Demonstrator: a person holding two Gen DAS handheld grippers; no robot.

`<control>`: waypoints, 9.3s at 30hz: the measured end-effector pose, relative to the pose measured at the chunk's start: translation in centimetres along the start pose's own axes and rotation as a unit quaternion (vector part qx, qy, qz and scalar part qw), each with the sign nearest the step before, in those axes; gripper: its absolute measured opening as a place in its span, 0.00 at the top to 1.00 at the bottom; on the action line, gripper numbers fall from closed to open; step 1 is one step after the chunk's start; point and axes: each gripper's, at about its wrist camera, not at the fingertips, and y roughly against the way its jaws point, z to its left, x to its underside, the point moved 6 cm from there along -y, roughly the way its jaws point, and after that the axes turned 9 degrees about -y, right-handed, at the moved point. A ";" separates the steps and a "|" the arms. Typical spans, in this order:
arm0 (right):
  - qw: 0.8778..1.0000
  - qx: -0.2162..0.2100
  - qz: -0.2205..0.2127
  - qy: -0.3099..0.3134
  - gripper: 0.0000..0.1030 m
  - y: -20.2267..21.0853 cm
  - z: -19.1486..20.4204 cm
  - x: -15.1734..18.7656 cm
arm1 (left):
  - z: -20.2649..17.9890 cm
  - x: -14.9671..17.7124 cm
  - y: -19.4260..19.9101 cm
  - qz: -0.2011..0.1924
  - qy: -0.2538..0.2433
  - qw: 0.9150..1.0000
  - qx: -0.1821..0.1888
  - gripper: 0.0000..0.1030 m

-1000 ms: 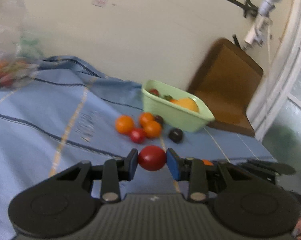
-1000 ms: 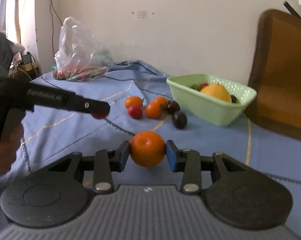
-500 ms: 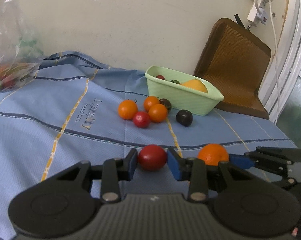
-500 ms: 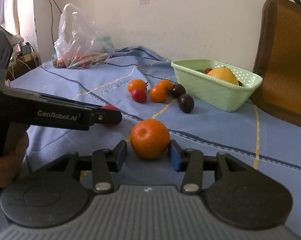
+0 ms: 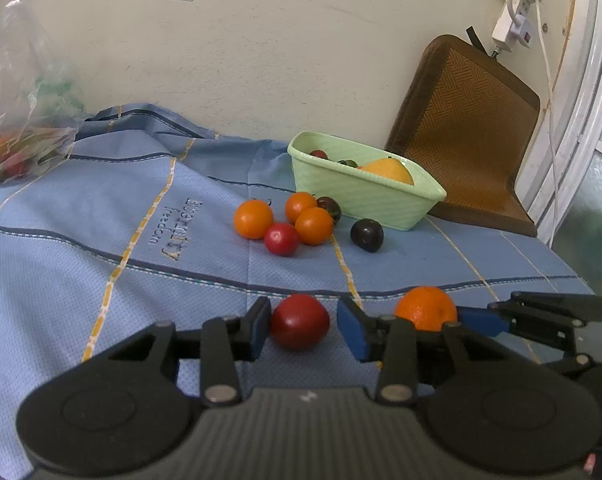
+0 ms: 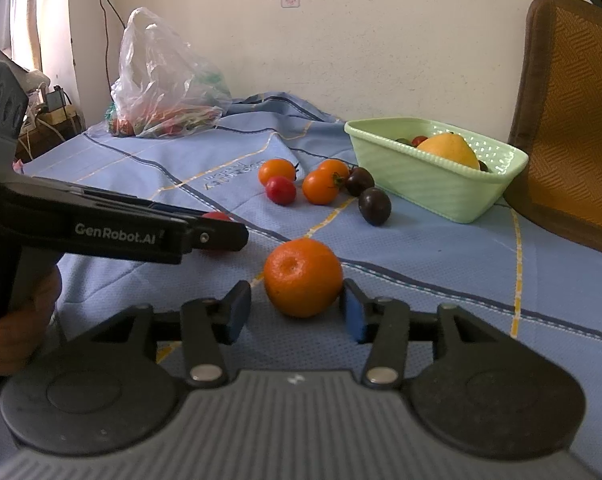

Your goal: Organize fruits

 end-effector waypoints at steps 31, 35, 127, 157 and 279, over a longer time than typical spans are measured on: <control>1.000 -0.001 0.000 -0.002 0.47 0.0 -0.1 0.1 | 0.1 0.0 -0.1 -0.001 0.001 1.000 0.001 0.55; 1.000 -0.002 0.000 -0.002 0.47 0.0 -0.1 0.1 | 0.1 0.0 -0.1 -0.001 0.001 1.000 0.001 0.53; 1.000 -0.001 -0.005 -0.014 0.43 0.1 -0.6 0.0 | -0.2 0.3 0.3 -0.001 -0.004 1.000 0.004 0.58; 0.993 0.024 -0.095 -0.069 0.58 1.7 -4.9 -5.4 | -1.2 -7.9 -2.2 -0.044 0.011 0.997 0.070 0.69; 0.991 -0.055 -0.041 -0.118 0.57 0.5 -3.2 -1.6 | -2.2 1.2 1.9 0.003 -0.072 0.997 0.039 0.63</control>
